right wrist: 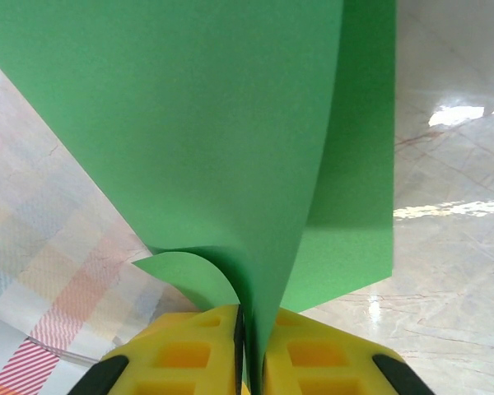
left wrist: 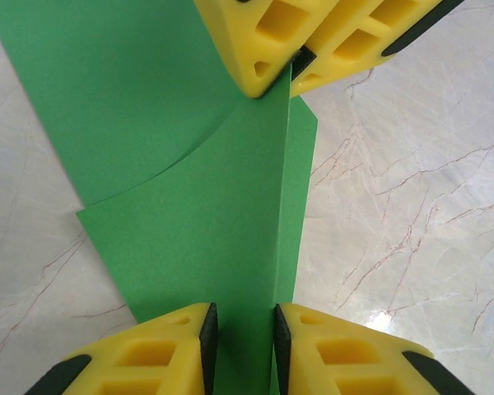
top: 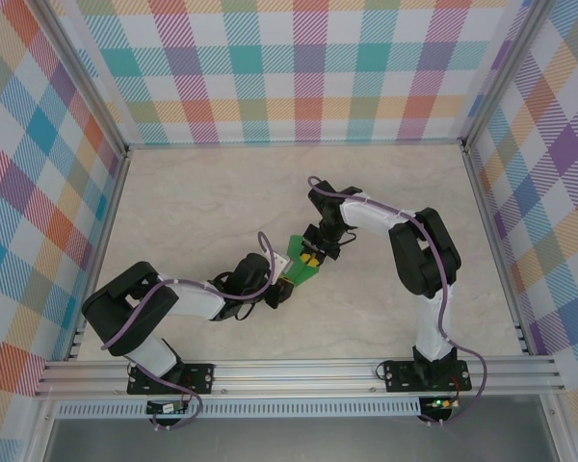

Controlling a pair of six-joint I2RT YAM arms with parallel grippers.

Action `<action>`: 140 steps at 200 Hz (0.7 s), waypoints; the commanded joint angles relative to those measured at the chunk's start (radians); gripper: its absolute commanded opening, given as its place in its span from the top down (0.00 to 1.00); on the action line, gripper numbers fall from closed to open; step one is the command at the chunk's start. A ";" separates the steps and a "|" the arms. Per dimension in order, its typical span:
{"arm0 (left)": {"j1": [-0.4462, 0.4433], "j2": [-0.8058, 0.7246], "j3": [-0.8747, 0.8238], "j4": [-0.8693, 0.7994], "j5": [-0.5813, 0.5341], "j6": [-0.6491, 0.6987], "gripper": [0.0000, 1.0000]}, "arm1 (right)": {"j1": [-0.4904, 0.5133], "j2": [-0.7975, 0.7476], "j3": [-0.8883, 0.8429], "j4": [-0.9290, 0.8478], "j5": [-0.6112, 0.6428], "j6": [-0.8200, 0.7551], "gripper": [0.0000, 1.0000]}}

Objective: Fold a paper plane with a square sheet of paper (pick it up from the middle)
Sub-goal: Fourth fold the wing at the center of the table.

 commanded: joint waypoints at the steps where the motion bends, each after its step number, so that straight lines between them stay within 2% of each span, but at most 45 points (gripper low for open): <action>1: 0.008 -0.002 0.026 0.015 0.002 -0.003 0.72 | -0.005 -0.014 0.007 -0.003 -0.022 0.017 0.86; 46: 0.007 0.026 0.046 0.013 -0.004 -0.002 0.73 | -0.005 -0.016 0.003 0.003 -0.039 0.019 0.85; 99: 0.008 0.043 0.049 0.009 -0.031 -0.021 0.80 | -0.005 -0.029 0.000 0.030 -0.060 0.024 0.76; 114: 0.007 0.042 0.045 0.014 -0.047 -0.034 0.86 | -0.006 -0.041 0.003 0.030 -0.055 0.015 0.69; 140: 0.010 0.023 0.026 0.037 -0.050 -0.092 0.91 | -0.009 -0.082 -0.012 0.041 -0.019 -0.012 0.49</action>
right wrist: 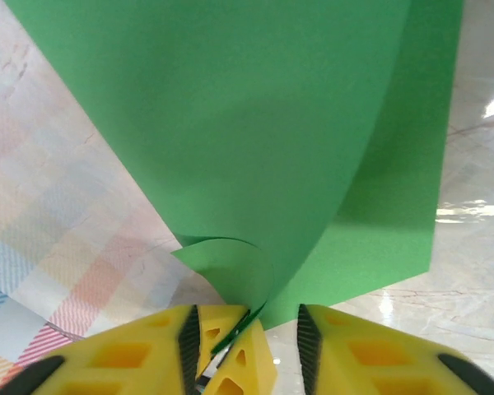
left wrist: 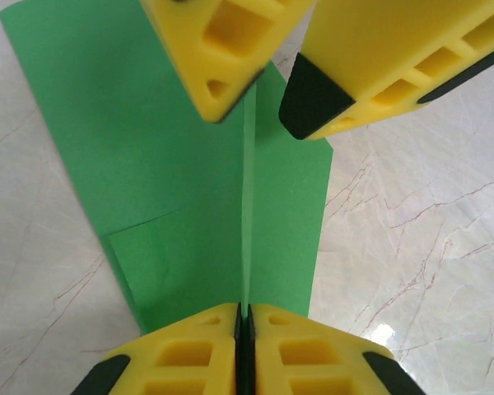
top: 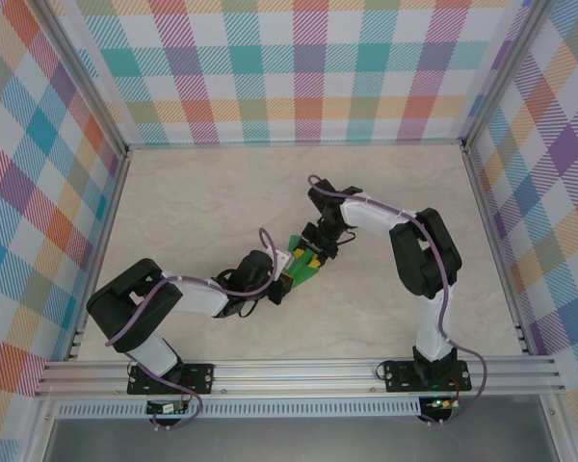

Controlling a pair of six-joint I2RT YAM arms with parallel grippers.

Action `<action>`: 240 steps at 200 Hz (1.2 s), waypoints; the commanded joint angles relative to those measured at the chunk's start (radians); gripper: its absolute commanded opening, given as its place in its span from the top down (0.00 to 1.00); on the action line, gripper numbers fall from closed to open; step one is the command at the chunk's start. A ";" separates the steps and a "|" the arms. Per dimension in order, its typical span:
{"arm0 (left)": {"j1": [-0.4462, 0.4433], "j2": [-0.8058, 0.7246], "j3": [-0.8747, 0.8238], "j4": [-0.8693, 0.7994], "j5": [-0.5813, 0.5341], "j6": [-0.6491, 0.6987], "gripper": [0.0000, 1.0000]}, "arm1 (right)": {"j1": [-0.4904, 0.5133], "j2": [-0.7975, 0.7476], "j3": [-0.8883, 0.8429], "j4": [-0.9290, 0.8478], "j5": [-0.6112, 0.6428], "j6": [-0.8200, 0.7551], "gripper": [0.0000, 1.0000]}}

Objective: Fold a paper plane with a square sheet of paper (pick it up from the middle)
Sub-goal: Fourth fold the wing at the center of the table.

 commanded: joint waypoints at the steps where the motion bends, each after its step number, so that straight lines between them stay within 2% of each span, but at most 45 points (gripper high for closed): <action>1: 0.010 -0.009 -0.013 0.039 -0.022 -0.062 0.91 | -0.008 -0.074 -0.012 0.013 0.018 -0.022 0.49; 17: 0.013 -0.024 -0.025 0.055 -0.020 -0.120 0.92 | -0.010 -0.123 -0.064 0.091 0.016 -0.053 0.43; 42: 0.018 -0.041 -0.038 0.064 -0.035 -0.250 0.95 | -0.010 -0.216 -0.173 0.217 0.043 -0.080 0.40; 67: 0.018 -0.044 -0.055 0.098 -0.041 -0.380 0.96 | -0.011 -0.278 -0.272 0.335 0.033 -0.108 0.40; 103: 0.019 -0.042 -0.060 0.117 -0.062 -0.496 0.97 | 0.001 -0.264 -0.312 0.396 -0.017 -0.147 0.42; 165: 0.021 -0.037 -0.089 0.132 -0.088 -0.590 0.97 | 0.015 -0.163 -0.280 0.422 -0.042 -0.146 0.51; 240: 0.025 -0.023 -0.096 0.145 -0.072 -0.647 0.96 | 0.026 -0.087 -0.242 0.417 -0.042 -0.170 0.53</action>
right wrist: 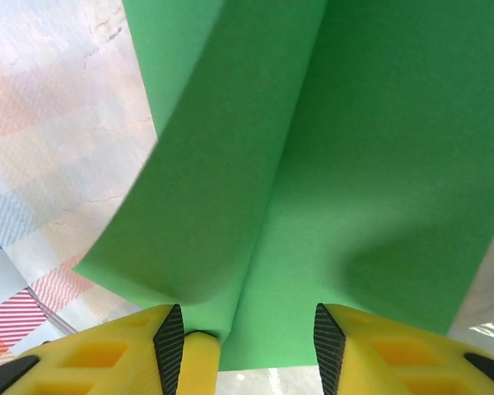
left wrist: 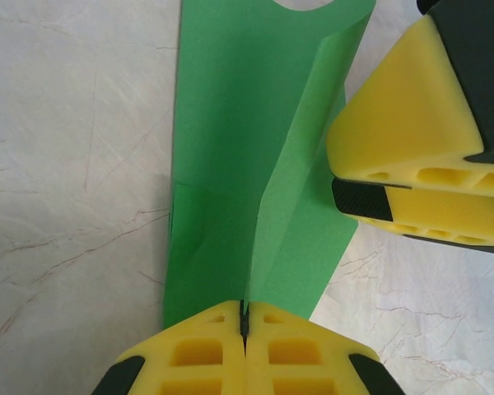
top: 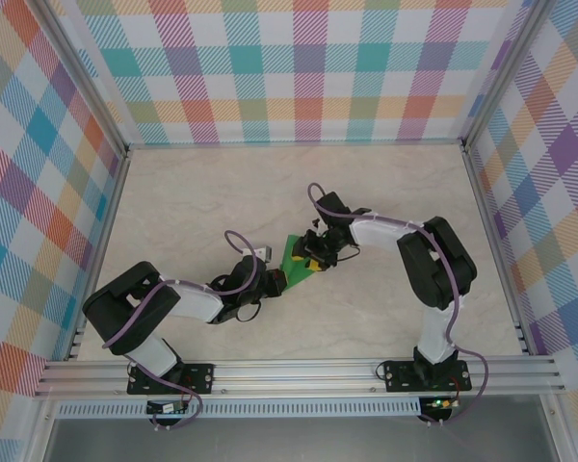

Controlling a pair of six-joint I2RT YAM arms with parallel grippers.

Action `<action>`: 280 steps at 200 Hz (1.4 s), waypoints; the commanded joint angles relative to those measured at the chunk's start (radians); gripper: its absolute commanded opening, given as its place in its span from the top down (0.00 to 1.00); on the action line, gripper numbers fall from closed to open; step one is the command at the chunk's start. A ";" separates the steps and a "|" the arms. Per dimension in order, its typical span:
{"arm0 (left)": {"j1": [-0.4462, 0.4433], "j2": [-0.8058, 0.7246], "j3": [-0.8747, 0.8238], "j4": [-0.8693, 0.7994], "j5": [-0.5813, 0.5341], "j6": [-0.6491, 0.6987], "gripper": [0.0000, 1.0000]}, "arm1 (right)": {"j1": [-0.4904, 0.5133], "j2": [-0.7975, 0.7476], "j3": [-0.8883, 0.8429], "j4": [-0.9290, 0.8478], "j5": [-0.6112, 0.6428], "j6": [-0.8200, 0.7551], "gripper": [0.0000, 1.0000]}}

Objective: Fold a paper plane with a square sheet of paper (pick it up from the middle)
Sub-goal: Fourth fold the wing at the center of the table.

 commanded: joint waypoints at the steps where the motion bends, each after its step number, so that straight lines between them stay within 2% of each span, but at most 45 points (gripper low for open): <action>1: 0.016 0.001 -0.015 0.036 -0.004 -0.032 0.96 | 0.006 0.029 0.040 0.007 -0.022 -0.034 0.53; 107: 0.025 0.028 0.004 0.013 0.043 -0.051 0.91 | 0.009 0.095 0.074 -0.043 0.031 -0.045 0.54; 130: 0.034 0.004 0.010 -0.031 0.044 -0.051 0.85 | 0.010 0.106 0.080 -0.078 0.054 -0.045 0.54; 167: 0.045 -0.129 0.045 -0.234 0.020 -0.031 0.60 | 0.012 0.127 0.091 -0.128 0.095 -0.042 0.56; 196: 0.052 -0.219 0.073 -0.397 -0.035 -0.016 0.54 | 0.024 0.141 0.101 -0.157 0.137 -0.043 0.57; 218: 0.062 -0.246 0.089 -0.425 -0.016 -0.033 0.55 | 0.030 0.153 0.112 -0.186 0.158 -0.042 0.57; 254: 0.075 -0.193 0.143 -0.398 0.112 -0.020 0.70 | 0.033 0.167 0.123 -0.216 0.178 -0.030 0.54; 280: 0.082 -0.126 0.165 -0.328 0.187 -0.041 0.71 | 0.034 0.175 0.128 -0.233 0.187 -0.019 0.53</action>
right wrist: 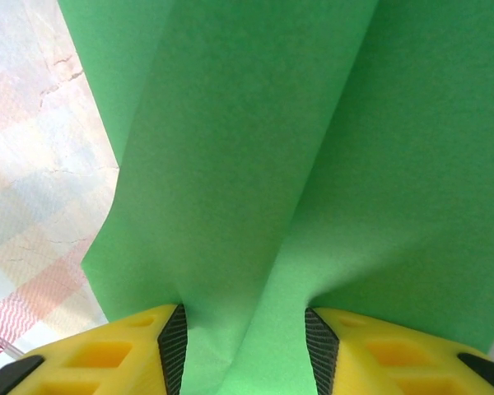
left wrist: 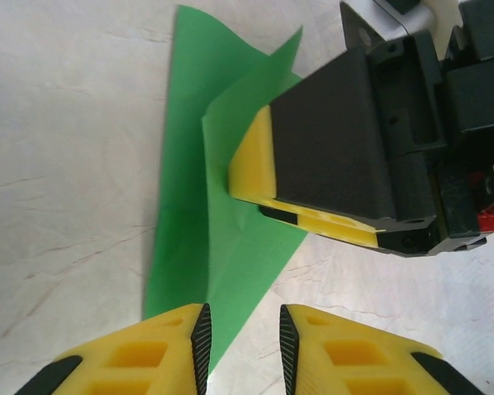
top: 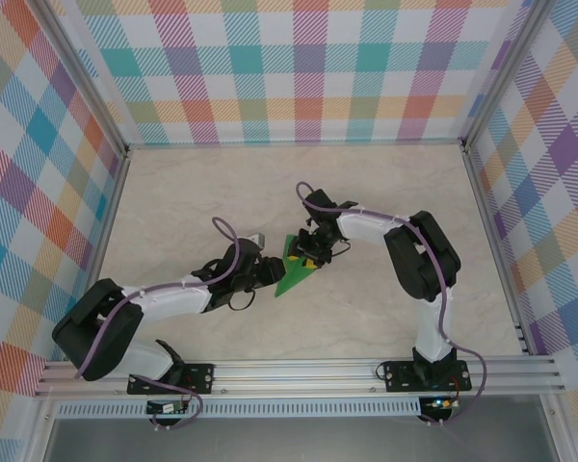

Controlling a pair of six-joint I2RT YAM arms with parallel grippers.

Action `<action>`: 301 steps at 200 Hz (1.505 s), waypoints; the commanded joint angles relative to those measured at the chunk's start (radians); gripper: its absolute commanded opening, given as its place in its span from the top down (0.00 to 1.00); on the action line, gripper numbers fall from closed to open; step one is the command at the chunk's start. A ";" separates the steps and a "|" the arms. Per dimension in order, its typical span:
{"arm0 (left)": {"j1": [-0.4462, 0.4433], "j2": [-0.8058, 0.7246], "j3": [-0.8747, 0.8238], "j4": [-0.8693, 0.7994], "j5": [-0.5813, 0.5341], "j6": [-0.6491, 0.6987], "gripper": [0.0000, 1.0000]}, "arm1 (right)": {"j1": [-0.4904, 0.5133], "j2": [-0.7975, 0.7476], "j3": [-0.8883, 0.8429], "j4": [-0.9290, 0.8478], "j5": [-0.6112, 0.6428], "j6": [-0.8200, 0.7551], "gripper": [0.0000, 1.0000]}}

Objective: Fold a paper plane with a square sheet of paper (pick it up from the middle)
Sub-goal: Fourth fold the wing at the center of the table.

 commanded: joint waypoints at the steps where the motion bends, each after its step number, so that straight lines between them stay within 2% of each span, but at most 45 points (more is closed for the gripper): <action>1: 0.014 0.057 0.036 0.047 0.101 -0.010 0.71 | 0.005 0.069 -0.015 -0.099 0.091 0.000 0.53; 47: 0.014 0.172 0.079 0.082 0.158 -0.026 0.83 | 0.005 0.082 -0.011 -0.114 0.091 0.016 0.53; 85: 0.018 0.192 0.089 0.020 0.092 -0.019 0.88 | 0.005 0.089 -0.008 -0.122 0.093 0.019 0.53; 132: 0.022 0.199 0.084 -0.014 0.053 -0.012 0.89 | 0.005 0.098 -0.005 -0.134 0.100 0.014 0.53; 301: 0.024 0.213 0.089 -0.038 0.051 -0.002 0.91 | 0.005 0.162 0.045 -0.203 0.124 -0.007 0.54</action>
